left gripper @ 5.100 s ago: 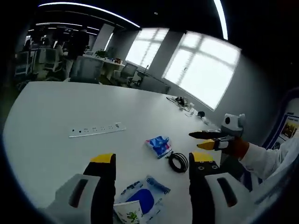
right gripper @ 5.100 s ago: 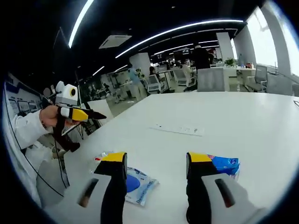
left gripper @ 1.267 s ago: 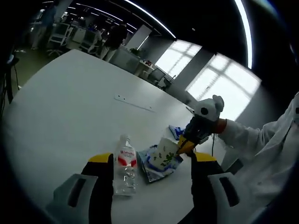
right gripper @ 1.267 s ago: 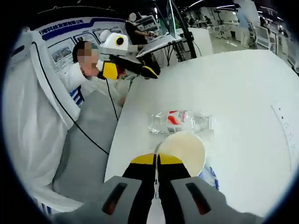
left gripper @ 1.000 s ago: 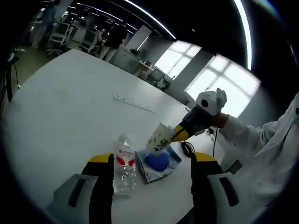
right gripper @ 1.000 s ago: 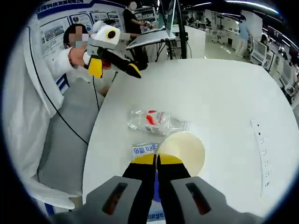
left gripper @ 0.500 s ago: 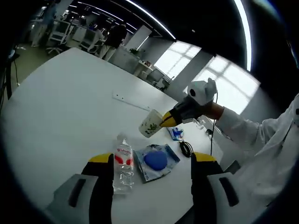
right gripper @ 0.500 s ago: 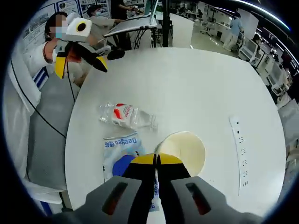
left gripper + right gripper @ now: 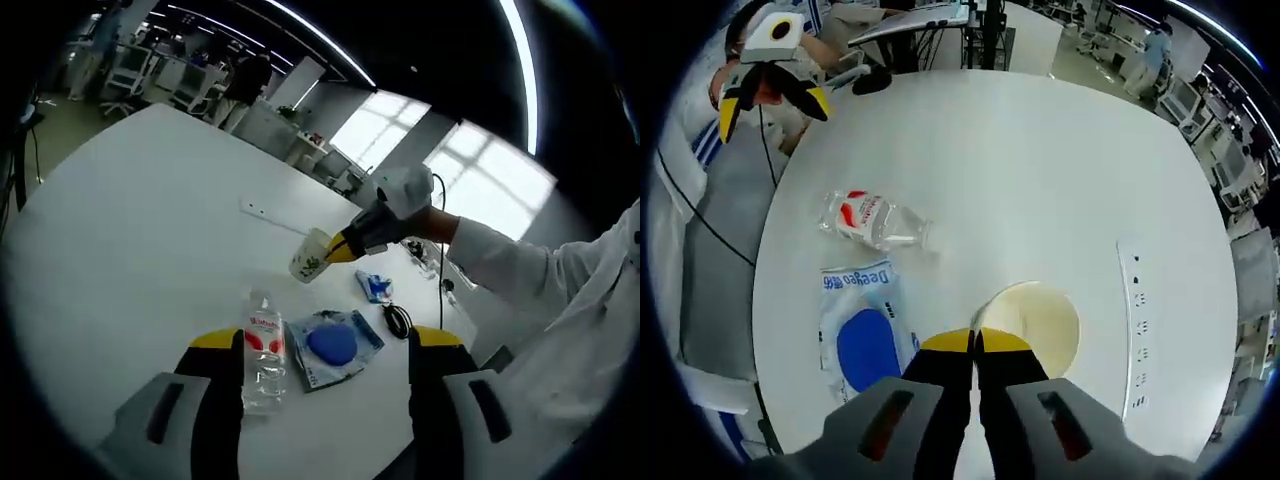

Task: Arrange the tabletop items into an orderly group along one side of the table until the central work area is clear of visible clutter.

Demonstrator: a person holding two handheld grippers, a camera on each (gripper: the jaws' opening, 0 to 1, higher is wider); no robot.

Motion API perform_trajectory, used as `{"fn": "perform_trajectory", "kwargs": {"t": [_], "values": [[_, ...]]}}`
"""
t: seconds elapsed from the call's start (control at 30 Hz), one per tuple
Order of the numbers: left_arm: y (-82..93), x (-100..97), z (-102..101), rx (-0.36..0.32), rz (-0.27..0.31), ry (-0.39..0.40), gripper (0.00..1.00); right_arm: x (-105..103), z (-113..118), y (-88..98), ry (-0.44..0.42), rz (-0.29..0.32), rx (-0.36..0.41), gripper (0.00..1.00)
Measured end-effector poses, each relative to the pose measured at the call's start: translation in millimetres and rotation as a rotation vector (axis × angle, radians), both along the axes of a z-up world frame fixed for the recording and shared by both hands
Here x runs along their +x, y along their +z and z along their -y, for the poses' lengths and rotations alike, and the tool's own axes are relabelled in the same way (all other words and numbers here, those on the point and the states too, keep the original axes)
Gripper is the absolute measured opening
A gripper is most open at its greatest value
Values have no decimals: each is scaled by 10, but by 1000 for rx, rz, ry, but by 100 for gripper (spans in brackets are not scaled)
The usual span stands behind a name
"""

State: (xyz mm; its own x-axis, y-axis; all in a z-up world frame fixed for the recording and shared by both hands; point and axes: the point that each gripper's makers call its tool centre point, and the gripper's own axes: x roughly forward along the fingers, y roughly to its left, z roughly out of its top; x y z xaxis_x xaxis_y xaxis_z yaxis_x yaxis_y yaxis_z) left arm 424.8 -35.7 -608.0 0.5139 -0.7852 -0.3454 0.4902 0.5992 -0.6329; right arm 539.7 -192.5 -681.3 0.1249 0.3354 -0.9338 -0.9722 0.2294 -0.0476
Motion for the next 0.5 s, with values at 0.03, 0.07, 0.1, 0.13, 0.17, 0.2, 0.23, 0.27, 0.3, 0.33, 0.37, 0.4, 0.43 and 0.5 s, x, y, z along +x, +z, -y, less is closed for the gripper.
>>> {"fn": "perform_trajectory", "kwargs": {"t": [0.03,0.07,0.1,0.13,0.17,0.2,0.23,0.27,0.3,0.33,0.37,0.4,0.43,0.5], "values": [[-6,1,-2,0,-1,0,67,6,7,-18,9,6,-12,0],[-10,1,-2,-1,-2,1,67,9,8,-33,11,8,-19,0],[-13,-1,-3,-2,-2,2,67,8,2,-46,13,7,-21,0],[-21,-3,-4,1,-4,1,67,14,4,-63,14,6,-23,0],[-25,-5,-4,2,-4,0,67,20,1,-70,13,7,-22,0],[-27,-7,-4,2,-4,0,67,41,4,-81,5,8,-20,0],[-27,-9,-3,1,-5,0,67,44,-1,-85,3,9,-20,0],[-27,-11,-3,0,-5,0,67,56,-1,-96,7,17,-24,0],[-29,-11,-5,0,-5,0,67,67,1,-103,12,26,-30,0],[-35,-13,-6,0,-7,1,67,79,8,-117,12,31,-37,0],[-38,-16,-7,1,-8,1,67,81,4,-126,13,31,-37,0],[-42,-19,-8,2,-7,0,67,78,-5,-135,10,25,-34,0],[-43,-20,-9,2,-8,0,67,74,-9,-139,8,23,-33,0],[-51,-26,-13,2,-11,1,67,71,-14,-160,12,25,-33,0]]}}
